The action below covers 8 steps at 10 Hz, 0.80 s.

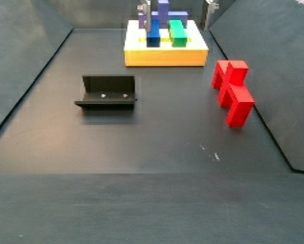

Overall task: Pick up the red object. Move up. Move to above the board. Insert the red object.
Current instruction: Pick up the red object.

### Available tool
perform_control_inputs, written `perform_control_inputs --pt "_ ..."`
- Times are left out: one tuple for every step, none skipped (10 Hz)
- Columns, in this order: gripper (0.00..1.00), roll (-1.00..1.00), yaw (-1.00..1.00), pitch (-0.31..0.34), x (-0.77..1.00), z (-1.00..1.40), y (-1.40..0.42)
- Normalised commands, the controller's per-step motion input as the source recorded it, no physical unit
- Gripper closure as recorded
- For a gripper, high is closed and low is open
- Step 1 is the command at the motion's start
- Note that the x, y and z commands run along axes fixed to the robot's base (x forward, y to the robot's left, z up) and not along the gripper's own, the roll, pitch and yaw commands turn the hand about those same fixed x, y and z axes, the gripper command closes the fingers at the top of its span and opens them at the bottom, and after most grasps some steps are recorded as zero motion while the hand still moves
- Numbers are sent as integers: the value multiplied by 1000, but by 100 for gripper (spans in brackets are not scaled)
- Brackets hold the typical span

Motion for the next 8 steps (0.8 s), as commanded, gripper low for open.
perform_control_inputs --pt "0 0 0 -20 0 0 -9" --pt "0 -7 0 -11 0 -6 0" --pt "0 -33 -23 -26 -3 -51 0" --pt "0 -47 0 -54 0 -74 0" --pt "0 -149 120 -83 0 -160 0" --pt "0 -179 254 -89 0 -211 0" --pt "0 -197 406 -99 0 -223 0" --pt "0 -187 529 -99 0 -231 -20"
